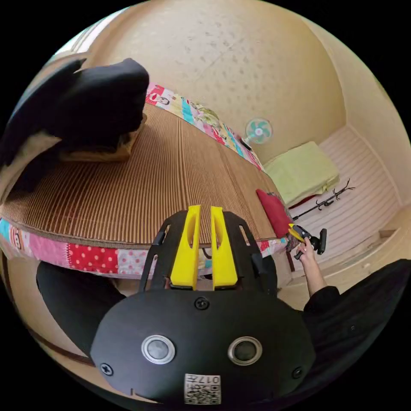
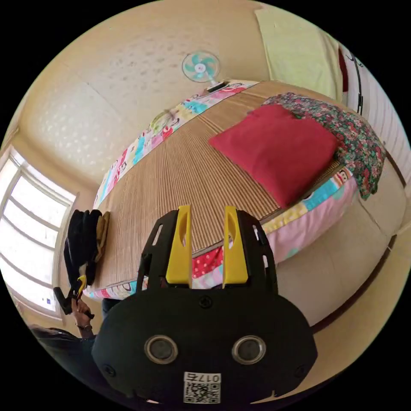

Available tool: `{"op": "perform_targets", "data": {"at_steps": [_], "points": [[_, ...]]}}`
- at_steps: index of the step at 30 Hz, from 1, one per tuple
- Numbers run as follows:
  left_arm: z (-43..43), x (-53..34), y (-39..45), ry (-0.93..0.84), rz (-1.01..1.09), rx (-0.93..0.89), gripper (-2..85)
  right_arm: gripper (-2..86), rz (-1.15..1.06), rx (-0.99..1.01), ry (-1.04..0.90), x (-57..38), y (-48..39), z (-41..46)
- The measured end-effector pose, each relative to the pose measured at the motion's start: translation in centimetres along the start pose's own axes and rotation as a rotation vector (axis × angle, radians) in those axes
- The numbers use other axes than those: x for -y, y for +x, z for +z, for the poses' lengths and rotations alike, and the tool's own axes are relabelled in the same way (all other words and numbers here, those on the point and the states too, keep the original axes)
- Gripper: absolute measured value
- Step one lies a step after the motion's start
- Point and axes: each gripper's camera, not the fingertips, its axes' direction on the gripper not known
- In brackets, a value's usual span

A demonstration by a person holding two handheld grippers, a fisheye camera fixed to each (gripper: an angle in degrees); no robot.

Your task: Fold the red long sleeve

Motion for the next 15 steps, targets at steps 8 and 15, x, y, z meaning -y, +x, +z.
{"op": "perform_targets", "data": {"at_steps": [8,15], "points": [[5.8,-2.0,6.7,-0.142,0.063,-0.051,0.5,12.2,0.363,-0.17,0.148,5.5,15.1,1.1],[3.2,-4.2,4.8,-0.07,0.017,0.094,-0.2,5.5,0.347,-0.039,0.42,8.4,8.7,-1.7]]}}
